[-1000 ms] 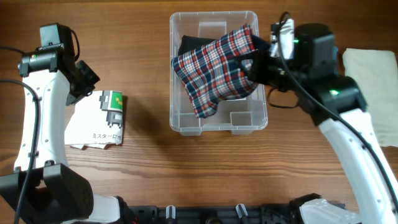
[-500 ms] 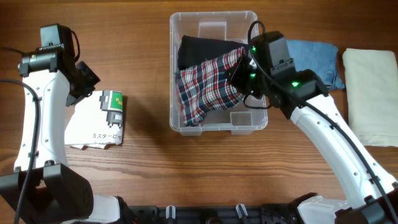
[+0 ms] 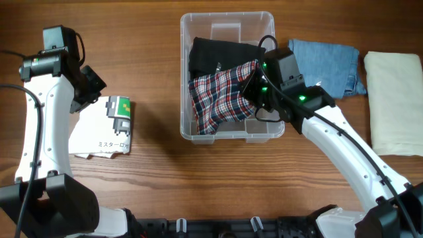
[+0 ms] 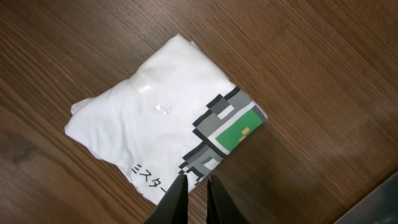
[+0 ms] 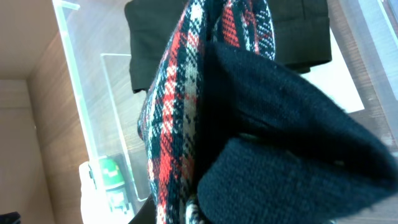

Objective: Pack container
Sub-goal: 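Lower the plaid shirt into the container's front half and release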

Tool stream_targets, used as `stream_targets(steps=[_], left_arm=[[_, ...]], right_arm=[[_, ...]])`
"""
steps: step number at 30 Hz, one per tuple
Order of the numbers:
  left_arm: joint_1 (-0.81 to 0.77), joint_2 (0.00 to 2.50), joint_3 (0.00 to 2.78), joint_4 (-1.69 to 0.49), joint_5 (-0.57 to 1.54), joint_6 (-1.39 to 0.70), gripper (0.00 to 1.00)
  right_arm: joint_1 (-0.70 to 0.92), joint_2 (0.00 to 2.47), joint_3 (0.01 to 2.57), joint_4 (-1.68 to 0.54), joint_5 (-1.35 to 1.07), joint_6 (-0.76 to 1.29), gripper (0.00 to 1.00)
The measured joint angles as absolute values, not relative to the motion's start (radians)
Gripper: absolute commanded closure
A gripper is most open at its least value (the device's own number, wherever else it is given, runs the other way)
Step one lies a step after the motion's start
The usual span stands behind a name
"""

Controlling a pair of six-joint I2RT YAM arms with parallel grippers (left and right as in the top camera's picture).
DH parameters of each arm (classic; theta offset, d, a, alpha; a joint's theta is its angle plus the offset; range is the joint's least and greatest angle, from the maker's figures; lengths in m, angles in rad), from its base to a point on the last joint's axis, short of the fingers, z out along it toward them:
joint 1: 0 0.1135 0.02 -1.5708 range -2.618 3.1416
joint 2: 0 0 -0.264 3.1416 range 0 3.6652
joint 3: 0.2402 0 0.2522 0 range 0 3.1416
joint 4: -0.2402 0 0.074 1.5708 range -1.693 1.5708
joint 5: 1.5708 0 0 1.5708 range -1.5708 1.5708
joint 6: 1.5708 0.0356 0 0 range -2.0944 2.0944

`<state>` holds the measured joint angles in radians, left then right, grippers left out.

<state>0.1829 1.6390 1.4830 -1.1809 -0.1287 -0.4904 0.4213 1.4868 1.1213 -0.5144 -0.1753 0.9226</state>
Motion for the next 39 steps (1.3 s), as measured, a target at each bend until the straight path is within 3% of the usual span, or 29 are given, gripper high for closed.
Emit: stream_targets(steps=[4,12,13,16,21,26,39], left_arm=[[0.183,1.639,1.483,-1.182,-0.129,-0.490,0.89],[0.183,1.639,1.483,-1.184,-0.129,-0.490,0.89],[0.183,1.639,1.483,-1.185,-0.129,-0.490,0.89],[0.183,1.639,1.483,-1.187,-0.129,-0.490,0.88],[0.183,1.639,1.483,-1.187,-0.129,-0.490,0.88],[0.183,1.639,1.483,-1.187,-0.129,-0.490,0.88],[0.183,1.639,1.483,-1.193,-0.129,-0.490,0.88]], right_arm=[[0.421,1.487,1.107,-0.516,-0.175,0.853,0.87],[0.421,1.487,1.107,-0.533,-0.175,0.765,0.85],[0.421,1.487,1.106,-0.535,-0.175,0.765,0.81],[0.421,1.487,1.106,-0.537,-0.178,0.760,0.47],[0.421,1.487,1.106,-0.573,-0.187,0.686,0.28],[0.422,1.488,1.106,-0.606,-0.173,0.521,0.24],[0.423,1.488,1.113,-0.671,0.066,0.205,0.24]])
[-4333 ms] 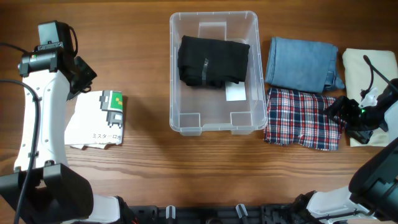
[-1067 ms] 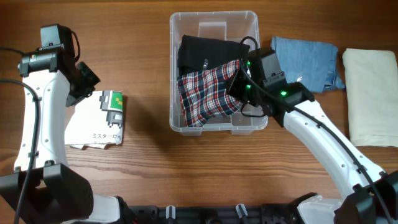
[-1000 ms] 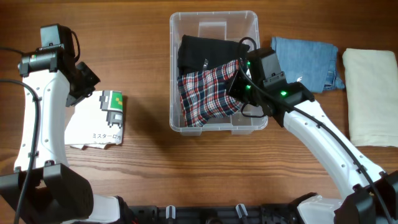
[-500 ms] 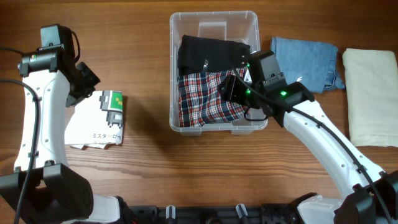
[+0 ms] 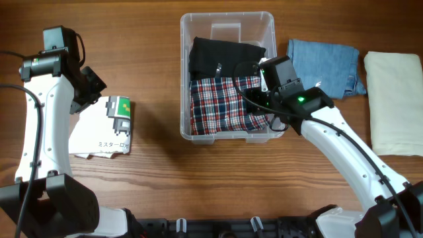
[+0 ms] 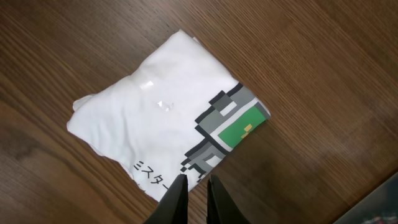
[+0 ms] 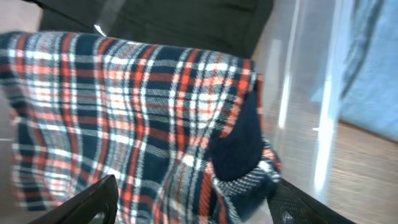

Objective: Pack container
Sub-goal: 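Lower the plaid shirt into the container's front half and release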

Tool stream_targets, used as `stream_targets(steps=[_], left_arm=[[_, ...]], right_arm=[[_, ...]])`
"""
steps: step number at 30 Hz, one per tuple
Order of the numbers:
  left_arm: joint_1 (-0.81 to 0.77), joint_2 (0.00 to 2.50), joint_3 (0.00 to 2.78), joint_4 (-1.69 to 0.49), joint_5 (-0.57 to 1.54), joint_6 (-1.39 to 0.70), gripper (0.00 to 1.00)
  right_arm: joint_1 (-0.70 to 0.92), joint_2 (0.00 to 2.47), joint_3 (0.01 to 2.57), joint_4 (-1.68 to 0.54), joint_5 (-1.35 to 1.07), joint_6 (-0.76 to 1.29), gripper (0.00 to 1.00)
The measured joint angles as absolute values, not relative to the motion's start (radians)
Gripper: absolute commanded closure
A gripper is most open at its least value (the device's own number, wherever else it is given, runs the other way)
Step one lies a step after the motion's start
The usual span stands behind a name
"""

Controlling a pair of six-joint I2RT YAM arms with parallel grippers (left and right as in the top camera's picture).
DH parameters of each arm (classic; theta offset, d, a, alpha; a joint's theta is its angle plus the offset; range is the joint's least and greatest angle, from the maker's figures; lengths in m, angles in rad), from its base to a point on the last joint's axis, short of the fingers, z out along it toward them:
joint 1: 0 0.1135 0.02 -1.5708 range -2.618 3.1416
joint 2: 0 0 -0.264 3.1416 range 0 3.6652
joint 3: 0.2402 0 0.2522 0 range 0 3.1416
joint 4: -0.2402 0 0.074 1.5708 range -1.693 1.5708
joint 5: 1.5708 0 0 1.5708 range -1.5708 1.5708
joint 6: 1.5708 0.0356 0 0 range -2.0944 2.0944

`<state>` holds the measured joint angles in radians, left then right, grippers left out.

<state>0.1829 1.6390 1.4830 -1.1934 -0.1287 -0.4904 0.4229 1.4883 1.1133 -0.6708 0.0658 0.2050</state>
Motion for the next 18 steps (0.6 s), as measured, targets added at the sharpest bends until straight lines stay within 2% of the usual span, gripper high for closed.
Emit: stream_targets(steps=[4,6,8,9,10,11,18], left_arm=[[0.183,1.639,1.483,-1.201,-0.129,-0.490,0.88],[0.183,1.639,1.483,-1.202,-0.129,-0.490,0.88],[0.183,1.639,1.483,-1.201,-0.129,-0.490,0.88],[0.183,1.639,1.483,-1.201,-0.129,-0.490,0.88],[0.183,1.639,1.483,-1.201,-0.129,-0.490,0.88],[0.183,1.639,1.483,-1.201,-0.129,-0.490,0.88],[0.183,1.639,1.483,-1.203,-0.129,-0.490,0.88]], right_arm=[[0.423,1.489,1.213,-0.727,0.099,0.179,0.25],[0.423,1.489,1.283,-0.760,0.099,0.177,0.31],[0.423,1.489,1.334,-0.781,0.098,0.173,0.60],[0.423,1.489,1.341,-0.790,0.098,0.171,0.68],[0.423,1.489,1.341,-0.799,0.097,0.170,0.85],[0.423,1.490,1.339,-0.804,0.094,0.173,0.96],[0.423,1.587,1.332,-0.805,0.080,0.216,0.96]])
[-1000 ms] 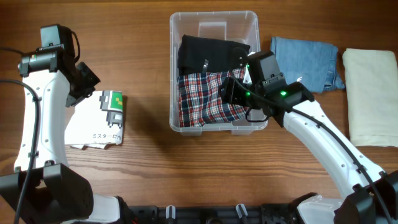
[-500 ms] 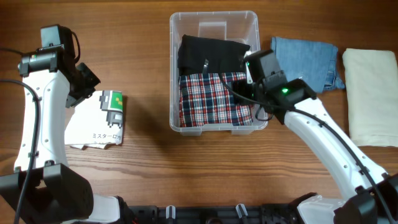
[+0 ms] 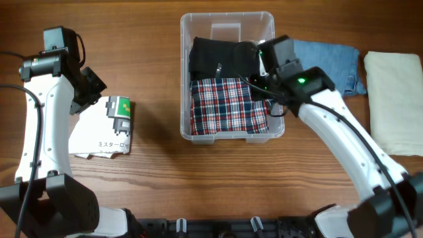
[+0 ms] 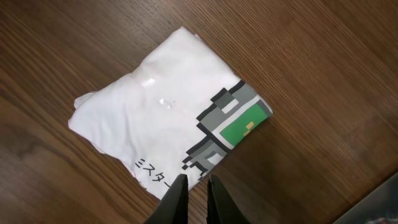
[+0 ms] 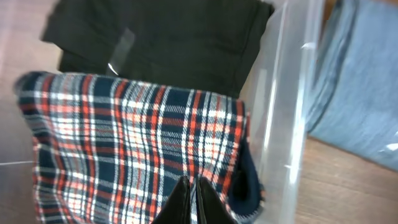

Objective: Pack container
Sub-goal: 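Lower the plaid shirt into the container's front half and release, then press the plaid shirt flat inside the container with the right gripper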

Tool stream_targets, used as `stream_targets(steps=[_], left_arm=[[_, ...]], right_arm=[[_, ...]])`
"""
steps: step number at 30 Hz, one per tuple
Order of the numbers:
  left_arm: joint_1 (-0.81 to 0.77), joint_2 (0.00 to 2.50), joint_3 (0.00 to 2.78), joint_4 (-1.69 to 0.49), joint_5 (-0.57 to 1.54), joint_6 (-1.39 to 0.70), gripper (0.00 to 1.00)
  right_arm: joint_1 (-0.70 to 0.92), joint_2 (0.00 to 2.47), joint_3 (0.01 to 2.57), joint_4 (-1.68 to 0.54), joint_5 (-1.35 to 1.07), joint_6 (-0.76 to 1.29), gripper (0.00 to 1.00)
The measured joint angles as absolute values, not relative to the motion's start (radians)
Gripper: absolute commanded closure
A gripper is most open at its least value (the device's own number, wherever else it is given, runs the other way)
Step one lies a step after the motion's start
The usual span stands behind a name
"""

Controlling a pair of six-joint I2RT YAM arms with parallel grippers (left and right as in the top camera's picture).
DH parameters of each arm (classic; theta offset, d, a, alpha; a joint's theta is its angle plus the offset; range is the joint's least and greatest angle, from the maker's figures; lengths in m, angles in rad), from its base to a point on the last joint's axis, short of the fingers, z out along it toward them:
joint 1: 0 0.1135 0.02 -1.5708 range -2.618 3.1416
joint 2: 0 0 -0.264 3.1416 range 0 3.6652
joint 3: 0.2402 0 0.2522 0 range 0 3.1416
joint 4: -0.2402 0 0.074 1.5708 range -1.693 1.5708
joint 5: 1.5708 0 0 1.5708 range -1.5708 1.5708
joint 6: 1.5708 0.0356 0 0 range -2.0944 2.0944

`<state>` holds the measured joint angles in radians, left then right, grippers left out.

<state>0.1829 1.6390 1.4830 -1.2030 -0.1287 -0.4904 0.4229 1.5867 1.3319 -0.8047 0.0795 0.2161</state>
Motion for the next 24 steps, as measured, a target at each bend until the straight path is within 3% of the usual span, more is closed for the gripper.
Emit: stream_targets(steps=[14,20,24], left_arm=[[0.183,1.639,1.483,-1.205,-0.129,-0.490,0.89],[0.183,1.639,1.483,-1.205,-0.129,-0.490,0.88],[0.183,1.639,1.483,-1.205,-0.129,-0.490,0.88]], right_arm=[[0.427,1.947,1.336,-0.839,0.078,0.322,0.96],[0.427,1.910,1.338,-0.862,0.067,0.325,0.96],[0.427,1.738,1.338,-0.812,-0.001,0.326,0.96]])
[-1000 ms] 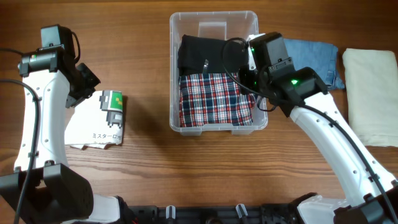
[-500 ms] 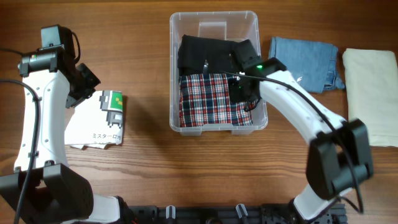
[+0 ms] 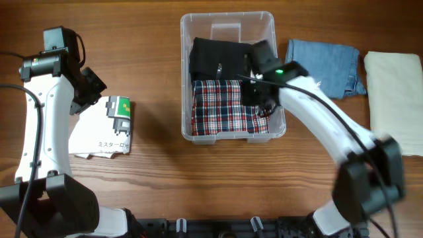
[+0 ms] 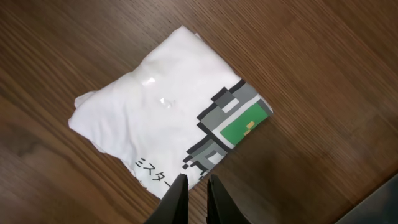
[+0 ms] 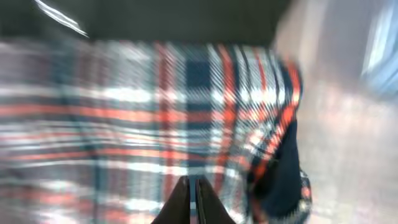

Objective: Pack container
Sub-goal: 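Press the plaid shirt flat inside the container with the right gripper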

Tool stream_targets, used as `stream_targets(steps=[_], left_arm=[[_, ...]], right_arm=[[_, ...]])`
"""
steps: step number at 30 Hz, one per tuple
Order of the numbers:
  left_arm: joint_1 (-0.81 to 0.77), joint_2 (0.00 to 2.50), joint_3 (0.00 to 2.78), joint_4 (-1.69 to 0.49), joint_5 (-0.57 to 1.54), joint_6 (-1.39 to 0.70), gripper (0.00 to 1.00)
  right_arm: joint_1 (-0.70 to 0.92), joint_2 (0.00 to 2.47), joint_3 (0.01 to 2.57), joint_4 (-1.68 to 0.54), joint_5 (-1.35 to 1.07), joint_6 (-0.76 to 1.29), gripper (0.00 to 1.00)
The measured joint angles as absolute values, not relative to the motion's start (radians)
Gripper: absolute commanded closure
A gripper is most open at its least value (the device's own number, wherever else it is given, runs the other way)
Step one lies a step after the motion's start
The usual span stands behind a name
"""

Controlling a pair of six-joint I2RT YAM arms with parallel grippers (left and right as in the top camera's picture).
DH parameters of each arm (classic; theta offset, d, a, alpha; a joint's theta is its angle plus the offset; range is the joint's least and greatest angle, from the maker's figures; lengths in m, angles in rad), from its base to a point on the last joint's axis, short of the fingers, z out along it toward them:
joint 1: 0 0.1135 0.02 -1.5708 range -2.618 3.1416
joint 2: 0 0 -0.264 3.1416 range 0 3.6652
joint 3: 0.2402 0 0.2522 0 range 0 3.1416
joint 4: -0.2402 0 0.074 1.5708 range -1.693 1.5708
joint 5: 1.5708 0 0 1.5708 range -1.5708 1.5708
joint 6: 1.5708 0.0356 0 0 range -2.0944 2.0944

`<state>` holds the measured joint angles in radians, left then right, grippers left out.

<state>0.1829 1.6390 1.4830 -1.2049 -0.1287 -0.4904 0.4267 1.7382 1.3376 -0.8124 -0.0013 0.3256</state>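
The clear plastic container (image 3: pixel 228 16) holds a black garment (image 3: pixel 215 53) at the far end. A red, white and navy plaid garment (image 3: pixel 221 106) lies flat at its near end. My right gripper (image 3: pixel 252 92) is inside the container over the plaid's right side. In the blurred right wrist view it (image 5: pixel 193 182) is shut, empty, close above the plaid garment (image 5: pixel 124 106). My left gripper (image 4: pixel 194 182) hangs above the near edge of a folded white printed T-shirt (image 4: pixel 168 118), with its fingers nearly together and nothing between them.
Folded blue jeans (image 3: pixel 324 63) lie just right of the container, and a folded cream cloth (image 3: pixel 394 99) is at the far right. The white T-shirt (image 3: pixel 102 129) lies on the wooden table to the left of the container, under the left arm (image 3: pixel 49 86).
My right gripper, still shut, is now lower and further left, close over the plaid's right part. The plaid lies as before. The left arm has not moved.
First my right gripper held the plaid garment bunched over the container's right front. Then it was open with the plaid spread flat inside. Then it was shut and raised over the container's right side, and now it is down at the plaid again. The left arm stayed still.
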Motion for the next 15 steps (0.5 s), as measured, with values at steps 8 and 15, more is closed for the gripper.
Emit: stream_targets(steps=[8,15], left_arm=[[0.183,1.639,1.483,-1.196,-0.128,-0.490,0.88],[0.183,1.639,1.483,-1.188,-0.128,-0.490,0.88]], right_arm=[[0.427,1.601,1.348,-0.645,-0.139,0.329,0.96],[0.510,1.810,1.341,-0.492,-0.202,0.327,0.96]])
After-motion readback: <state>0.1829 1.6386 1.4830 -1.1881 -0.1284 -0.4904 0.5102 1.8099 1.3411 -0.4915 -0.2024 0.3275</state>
